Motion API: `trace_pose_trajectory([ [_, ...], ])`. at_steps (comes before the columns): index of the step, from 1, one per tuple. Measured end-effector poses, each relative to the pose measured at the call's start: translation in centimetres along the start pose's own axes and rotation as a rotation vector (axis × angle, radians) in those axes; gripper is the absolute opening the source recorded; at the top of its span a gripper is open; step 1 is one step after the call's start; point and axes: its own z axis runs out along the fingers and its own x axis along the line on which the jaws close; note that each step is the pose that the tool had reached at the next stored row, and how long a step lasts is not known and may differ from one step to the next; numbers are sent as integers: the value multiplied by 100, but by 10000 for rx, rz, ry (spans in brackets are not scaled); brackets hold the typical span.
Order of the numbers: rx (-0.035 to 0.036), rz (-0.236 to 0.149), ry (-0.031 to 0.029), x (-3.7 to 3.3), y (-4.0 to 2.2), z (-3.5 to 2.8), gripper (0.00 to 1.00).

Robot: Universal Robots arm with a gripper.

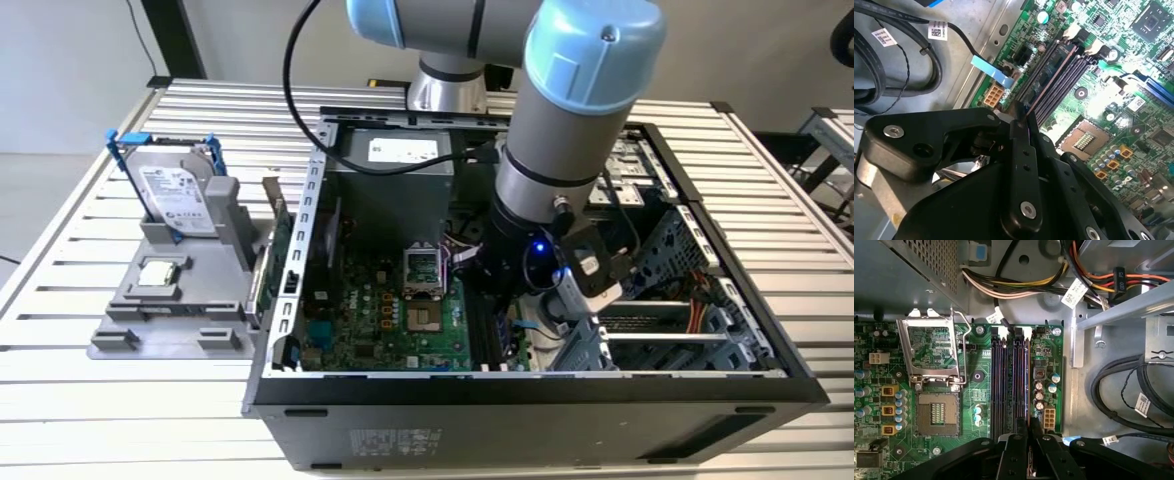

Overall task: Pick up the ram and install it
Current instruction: 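Insert the ram into the slot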

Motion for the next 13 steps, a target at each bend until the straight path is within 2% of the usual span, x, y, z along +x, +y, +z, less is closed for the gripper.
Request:
trace_pose_trajectory([
  [5, 60, 0, 1, -1, -1, 6, 0],
  [13, 67, 6, 7, -5, -1, 7, 0],
])
